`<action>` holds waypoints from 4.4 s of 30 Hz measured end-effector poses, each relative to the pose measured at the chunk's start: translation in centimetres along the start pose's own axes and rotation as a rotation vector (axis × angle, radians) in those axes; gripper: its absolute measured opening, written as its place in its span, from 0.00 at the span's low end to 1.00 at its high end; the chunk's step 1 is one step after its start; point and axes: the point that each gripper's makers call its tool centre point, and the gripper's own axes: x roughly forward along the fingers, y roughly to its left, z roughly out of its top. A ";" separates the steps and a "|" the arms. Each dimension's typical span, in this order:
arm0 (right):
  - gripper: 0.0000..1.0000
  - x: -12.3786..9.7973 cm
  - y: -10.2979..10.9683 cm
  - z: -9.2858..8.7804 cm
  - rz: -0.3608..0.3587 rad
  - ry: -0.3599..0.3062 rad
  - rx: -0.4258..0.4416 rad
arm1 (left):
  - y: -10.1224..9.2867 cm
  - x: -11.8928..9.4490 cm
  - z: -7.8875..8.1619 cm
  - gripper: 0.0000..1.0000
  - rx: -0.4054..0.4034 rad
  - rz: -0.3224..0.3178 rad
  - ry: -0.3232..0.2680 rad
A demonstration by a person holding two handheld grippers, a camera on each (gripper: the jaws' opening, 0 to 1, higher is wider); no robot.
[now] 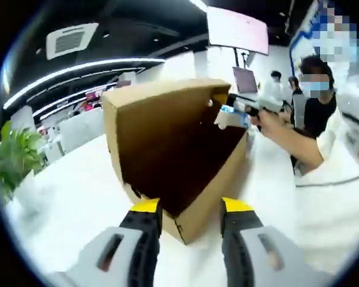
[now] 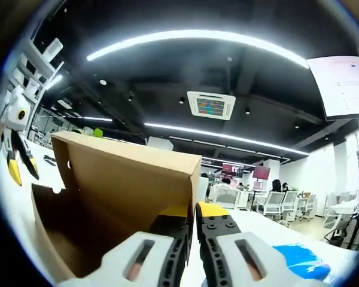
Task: Operate the shoe box by opening the lid, removing the specified soft item, and placing it in the target area until the item is outside and the box remains undamaged.
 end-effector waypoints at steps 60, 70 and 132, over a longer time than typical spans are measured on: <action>0.01 -0.5 1.3 -2.0 0.013 0.087 -0.087 | 0.9 -2.3 6.9 0.65 -0.284 0.101 -0.411; 0.01 -0.6 1.4 -2.3 0.016 0.095 -0.082 | 2.7 -2.0 6.1 0.49 -0.308 0.210 -0.383; 0.65 -3.0 7.1 -4.4 0.543 0.327 0.017 | 3.6 -0.3 3.2 0.35 -0.341 0.295 -0.286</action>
